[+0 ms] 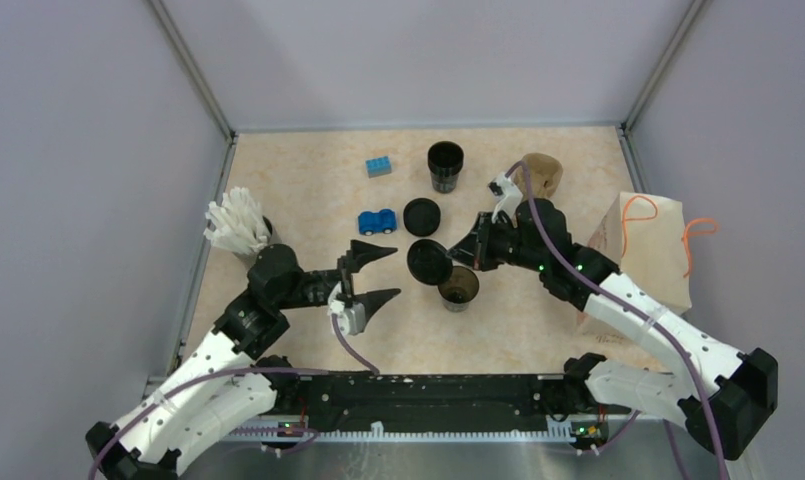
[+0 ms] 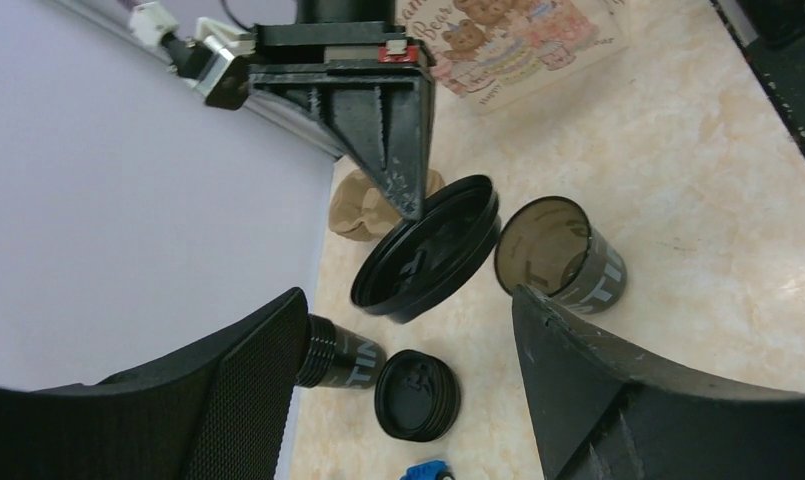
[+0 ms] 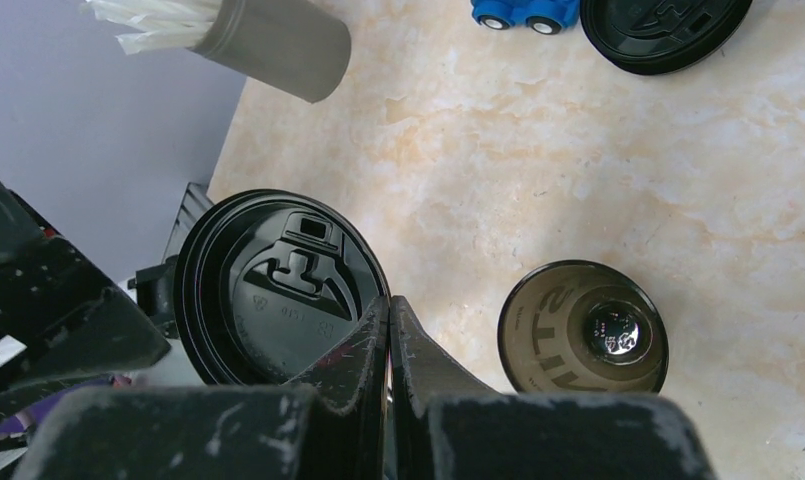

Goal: Pack the takeout coffee

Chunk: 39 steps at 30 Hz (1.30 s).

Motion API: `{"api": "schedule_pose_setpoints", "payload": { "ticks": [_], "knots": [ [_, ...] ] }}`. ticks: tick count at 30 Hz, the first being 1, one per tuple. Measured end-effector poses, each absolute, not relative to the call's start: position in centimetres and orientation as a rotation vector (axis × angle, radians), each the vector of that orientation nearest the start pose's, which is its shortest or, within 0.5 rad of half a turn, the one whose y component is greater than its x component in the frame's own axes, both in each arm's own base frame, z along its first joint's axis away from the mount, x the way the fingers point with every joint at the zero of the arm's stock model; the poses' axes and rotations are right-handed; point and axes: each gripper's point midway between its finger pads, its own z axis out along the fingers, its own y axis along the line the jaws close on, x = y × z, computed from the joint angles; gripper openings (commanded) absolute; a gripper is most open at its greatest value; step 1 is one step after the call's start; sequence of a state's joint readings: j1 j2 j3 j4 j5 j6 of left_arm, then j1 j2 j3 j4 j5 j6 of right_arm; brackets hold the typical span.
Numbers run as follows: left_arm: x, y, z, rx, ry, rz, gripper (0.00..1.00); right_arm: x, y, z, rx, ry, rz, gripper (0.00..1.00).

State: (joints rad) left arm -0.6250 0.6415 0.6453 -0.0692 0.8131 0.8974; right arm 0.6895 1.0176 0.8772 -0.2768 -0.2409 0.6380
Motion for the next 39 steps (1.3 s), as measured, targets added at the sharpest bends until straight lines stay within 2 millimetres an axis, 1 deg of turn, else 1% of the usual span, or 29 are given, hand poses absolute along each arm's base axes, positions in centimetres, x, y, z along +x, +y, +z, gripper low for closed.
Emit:
{"api": "schedule_pose_setpoints", "payload": {
  "ticks": [6, 9, 12, 19, 22, 24, 26, 28, 30, 31, 32, 33, 37, 39],
  "knots": [
    [15.3, -26.7, 27.2, 1.577, 0.650, -0.434, 0.80, 21.9, 26.8, 22.7, -0.236, 2.165, 1.055, 0.00],
    [15.3, -27.8, 26.2, 1.625, 0.637, -0.380, 0.78, 21.8, 26.9, 22.4, -0.242, 2.176, 1.057, 0.00],
    [15.5, -28.4, 25.4, 1.656, 0.638, -0.335, 0.74, 21.8, 26.9, 22.3, -0.247, 2.181, 1.061, 0.00],
    [15.4, -29.7, 23.6, 1.737, 0.622, -0.224, 0.52, 21.4, 27.1, 22.4, -0.262, 2.185, 1.082, 0.00],
    [15.4, -30.1, 22.8, 1.767, 0.621, -0.183, 0.38, 21.3, 27.2, 22.4, -0.268, 2.186, 1.089, 0.00],
    [15.4, -30.3, 22.5, 1.778, 0.626, -0.166, 0.26, 21.2, 27.2, 22.4, -0.272, 2.190, 1.094, 0.00],
    [15.4, -30.4, 22.2, 1.783, 0.649, -0.168, 0.19, 21.2, 27.2, 22.4, -0.273, 2.190, 1.094, 0.01],
    [15.5, -30.5, 21.9, 1.788, 0.689, -0.185, 0.16, 21.3, 27.1, 22.4, -0.268, 2.186, 1.090, 0.12],
    [15.6, -30.7, 21.9, 1.778, 0.752, -0.212, 0.16, 21.4, 26.9, 22.7, -0.260, 2.176, 1.085, 0.28],
    [15.8, -30.8, 22.1, 1.762, 0.788, -0.227, 0.18, 21.3, 26.8, 22.9, -0.256, 2.170, 1.084, 0.33],
    [15.9, -30.9, 22.4, 1.740, 0.824, -0.244, 0.24, 21.3, 26.6, 23.2, -0.256, 2.158, 1.076, 0.39],
    [16.1, -31.0, 22.9, 1.709, 0.865, -0.261, 0.27, 21.3, 26.3, 23.6, -0.252, 2.142, 1.069, 0.42],
    [16.8, -31.2, 25.3, 1.495, 1.063, -0.377, 0.26, 21.4, 24.8, 25.7, -0.231, 2.032, 1.025, 0.54],
    [17.0, -31.2, 25.9, 1.378, 1.164, -0.447, 0.27, 21.2, 23.8, 26.9, -0.228, 1.946, 1.008, 0.62]
  ]
}}
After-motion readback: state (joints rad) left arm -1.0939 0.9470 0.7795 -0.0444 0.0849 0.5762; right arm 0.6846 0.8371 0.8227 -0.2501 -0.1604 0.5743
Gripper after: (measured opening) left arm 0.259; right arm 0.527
